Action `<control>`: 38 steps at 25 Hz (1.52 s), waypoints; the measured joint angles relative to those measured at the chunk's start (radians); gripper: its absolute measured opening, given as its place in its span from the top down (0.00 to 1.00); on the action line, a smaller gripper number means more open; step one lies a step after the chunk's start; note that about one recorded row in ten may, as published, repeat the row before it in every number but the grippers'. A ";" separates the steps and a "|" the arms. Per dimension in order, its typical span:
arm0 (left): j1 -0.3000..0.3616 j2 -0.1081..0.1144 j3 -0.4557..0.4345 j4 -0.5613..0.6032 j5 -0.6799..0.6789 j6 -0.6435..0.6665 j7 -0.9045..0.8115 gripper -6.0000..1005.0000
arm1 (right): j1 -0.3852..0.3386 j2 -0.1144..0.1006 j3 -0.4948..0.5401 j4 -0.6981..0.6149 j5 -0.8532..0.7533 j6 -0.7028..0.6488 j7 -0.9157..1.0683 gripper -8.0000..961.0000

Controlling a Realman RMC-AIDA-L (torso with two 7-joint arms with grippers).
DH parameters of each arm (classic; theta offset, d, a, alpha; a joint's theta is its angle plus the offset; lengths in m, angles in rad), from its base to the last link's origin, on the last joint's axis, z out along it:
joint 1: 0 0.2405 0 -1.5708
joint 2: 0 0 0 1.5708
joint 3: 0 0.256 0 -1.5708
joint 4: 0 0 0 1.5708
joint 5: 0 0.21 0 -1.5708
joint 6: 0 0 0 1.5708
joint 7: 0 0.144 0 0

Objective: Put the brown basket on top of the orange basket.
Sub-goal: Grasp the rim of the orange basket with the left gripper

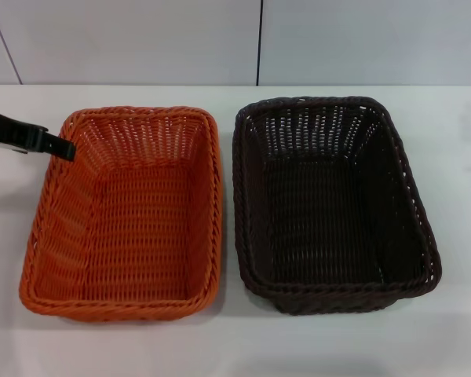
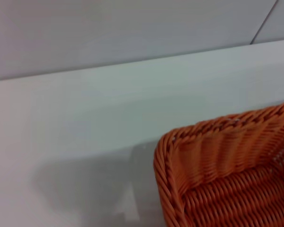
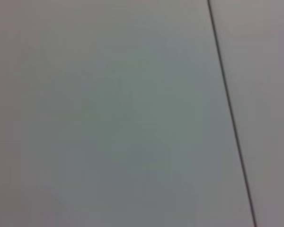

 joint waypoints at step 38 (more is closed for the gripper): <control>0.076 -0.068 0.007 -0.093 0.040 -0.039 0.017 0.29 | 0.004 0.003 -0.033 0.030 -0.010 -0.003 0.002 0.43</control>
